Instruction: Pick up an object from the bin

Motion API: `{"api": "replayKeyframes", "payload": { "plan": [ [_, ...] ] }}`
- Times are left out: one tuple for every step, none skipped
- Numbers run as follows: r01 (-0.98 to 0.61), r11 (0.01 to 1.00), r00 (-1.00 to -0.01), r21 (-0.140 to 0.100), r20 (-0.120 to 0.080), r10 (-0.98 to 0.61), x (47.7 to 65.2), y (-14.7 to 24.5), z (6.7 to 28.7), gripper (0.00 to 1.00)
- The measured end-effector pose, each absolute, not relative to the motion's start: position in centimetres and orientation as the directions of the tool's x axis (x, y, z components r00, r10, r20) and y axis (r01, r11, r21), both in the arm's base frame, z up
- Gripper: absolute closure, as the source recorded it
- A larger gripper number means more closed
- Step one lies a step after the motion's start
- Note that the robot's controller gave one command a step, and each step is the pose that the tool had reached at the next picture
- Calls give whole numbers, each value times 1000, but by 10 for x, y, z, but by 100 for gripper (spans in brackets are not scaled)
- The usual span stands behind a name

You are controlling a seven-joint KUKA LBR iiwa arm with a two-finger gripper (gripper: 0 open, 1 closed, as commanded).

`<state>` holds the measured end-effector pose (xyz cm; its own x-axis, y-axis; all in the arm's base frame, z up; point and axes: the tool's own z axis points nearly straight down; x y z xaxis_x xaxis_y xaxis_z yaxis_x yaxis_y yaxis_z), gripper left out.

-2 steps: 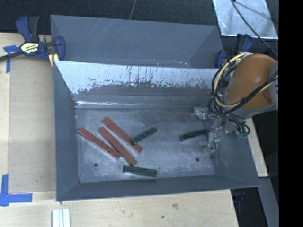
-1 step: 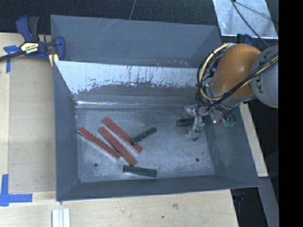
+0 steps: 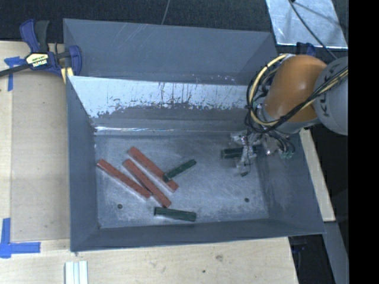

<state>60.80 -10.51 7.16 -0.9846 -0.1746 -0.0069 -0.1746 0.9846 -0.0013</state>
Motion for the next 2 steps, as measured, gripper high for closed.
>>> {"api": "replayKeyframes", "payload": {
  "plan": [
    [-153,988,-988,-1,-4,-153,615,-118,173,100],
    [-153,988,-988,-1,-4,-153,615,-118,173,100]
  ]
}}
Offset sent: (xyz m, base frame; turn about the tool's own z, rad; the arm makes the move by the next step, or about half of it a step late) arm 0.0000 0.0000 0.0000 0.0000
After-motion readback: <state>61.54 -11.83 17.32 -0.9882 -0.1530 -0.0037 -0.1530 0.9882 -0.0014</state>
